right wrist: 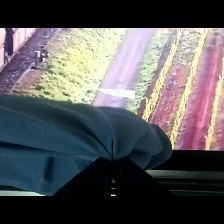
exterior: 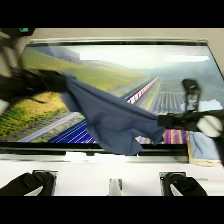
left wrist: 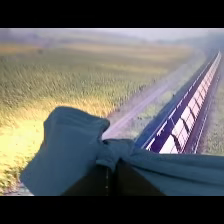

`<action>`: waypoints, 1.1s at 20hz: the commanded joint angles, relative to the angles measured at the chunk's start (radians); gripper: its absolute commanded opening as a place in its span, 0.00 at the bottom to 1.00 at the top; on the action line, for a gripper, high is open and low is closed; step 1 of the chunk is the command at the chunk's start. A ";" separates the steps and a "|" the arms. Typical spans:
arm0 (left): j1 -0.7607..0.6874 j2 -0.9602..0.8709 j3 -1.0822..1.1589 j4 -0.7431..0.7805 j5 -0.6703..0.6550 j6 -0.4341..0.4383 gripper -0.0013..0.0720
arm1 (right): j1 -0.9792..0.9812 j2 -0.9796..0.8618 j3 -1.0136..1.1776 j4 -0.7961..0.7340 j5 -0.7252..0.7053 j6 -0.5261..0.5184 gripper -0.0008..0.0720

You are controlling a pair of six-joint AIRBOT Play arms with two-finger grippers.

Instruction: Fold the shirts.

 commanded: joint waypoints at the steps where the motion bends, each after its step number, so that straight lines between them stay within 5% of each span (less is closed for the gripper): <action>1: 0.002 -0.078 -0.123 -0.133 0.036 -0.031 0.06 | 0.001 -0.097 -0.174 0.037 -0.179 0.109 0.04; 7: 0.004 -0.089 -0.129 -0.121 0.036 0.026 0.09 | 0.001 -0.143 -0.173 0.039 -0.175 0.110 0.04; 8: 0.004 -0.089 -0.129 -0.121 0.029 0.026 0.38 | 0.001 -0.143 -0.173 0.040 -0.170 0.110 0.04; 9: 0.004 -0.089 -0.129 -0.122 0.014 0.042 0.94 | 0.001 -0.143 -0.173 0.040 -0.163 0.110 0.04; 10: 0.004 -0.089 -0.129 -0.121 -0.037 0.064 1.00 | 0.001 -0.143 -0.173 0.040 -0.154 0.110 0.04; 13: 0.004 -0.096 -0.156 -0.107 -0.322 0.114 1.00 | 0.001 -0.143 -0.173 0.040 -0.117 0.109 0.04; 15: 0.002 -0.084 -0.267 -0.161 -0.394 0.032 0.99 | 0.001 -0.143 -0.174 0.040 -0.113 0.096 0.04; 17: -0.006 -0.060 -0.431 -0.352 -0.300 0.021 0.91 | 0.001 -0.143 -0.174 0.049 -0.114 0.091 0.04; 22: -0.105 -0.057 -0.751 -0.817 0.156 -0.013 0.91 | 0.001 -0.143 -0.174 0.066 -0.112 0.090 0.04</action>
